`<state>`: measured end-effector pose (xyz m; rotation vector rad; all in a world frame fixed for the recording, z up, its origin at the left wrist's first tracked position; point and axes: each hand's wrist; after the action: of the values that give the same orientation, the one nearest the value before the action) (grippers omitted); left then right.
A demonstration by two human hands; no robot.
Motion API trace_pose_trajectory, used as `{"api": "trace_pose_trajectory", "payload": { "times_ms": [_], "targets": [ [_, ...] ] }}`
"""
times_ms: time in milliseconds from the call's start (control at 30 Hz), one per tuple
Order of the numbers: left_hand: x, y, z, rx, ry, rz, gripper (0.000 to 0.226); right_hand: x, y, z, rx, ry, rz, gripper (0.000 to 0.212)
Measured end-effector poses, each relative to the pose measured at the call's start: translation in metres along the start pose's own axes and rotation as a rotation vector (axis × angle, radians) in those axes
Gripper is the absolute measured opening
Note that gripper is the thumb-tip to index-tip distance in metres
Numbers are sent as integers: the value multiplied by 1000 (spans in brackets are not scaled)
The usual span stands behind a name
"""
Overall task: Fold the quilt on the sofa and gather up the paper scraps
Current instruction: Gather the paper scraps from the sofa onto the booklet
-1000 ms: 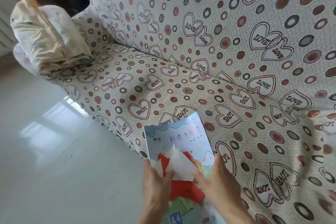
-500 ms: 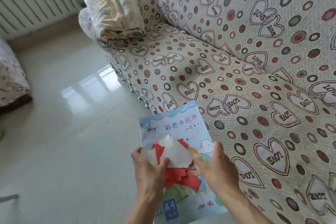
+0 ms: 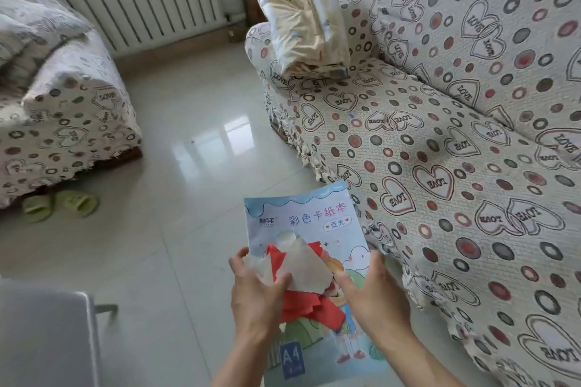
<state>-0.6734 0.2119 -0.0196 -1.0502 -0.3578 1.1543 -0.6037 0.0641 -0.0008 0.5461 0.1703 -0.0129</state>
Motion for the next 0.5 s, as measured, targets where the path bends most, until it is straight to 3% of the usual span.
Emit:
{"api": "trace_pose_trajectory", "payload": {
  "times_ms": [67, 233, 367, 500],
  "targets": [
    [24, 0, 16, -30, 31, 27, 78, -2, 21, -12, -5, -11, -10, 40],
    [80, 7, 45, -251, 210, 291, 44, 0, 55, -39, -12, -19, -75, 50],
    [107, -1, 57, -288, 287, 334, 32, 8, 74, -59, 1, 2, -108, 55],
    [131, -7, 32, -257, 302, 367, 44, 39, 84, -66, -38, -21, -102, 55]
  ]
}}
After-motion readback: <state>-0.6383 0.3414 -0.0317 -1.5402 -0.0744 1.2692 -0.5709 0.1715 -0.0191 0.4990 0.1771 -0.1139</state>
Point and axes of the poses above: each hand's wrist, its own x-axis towards the middle knuckle, its own z-axis out of the back of the hand, y = z × x, and after that the axes turned 11 degrees about -y, right-handed
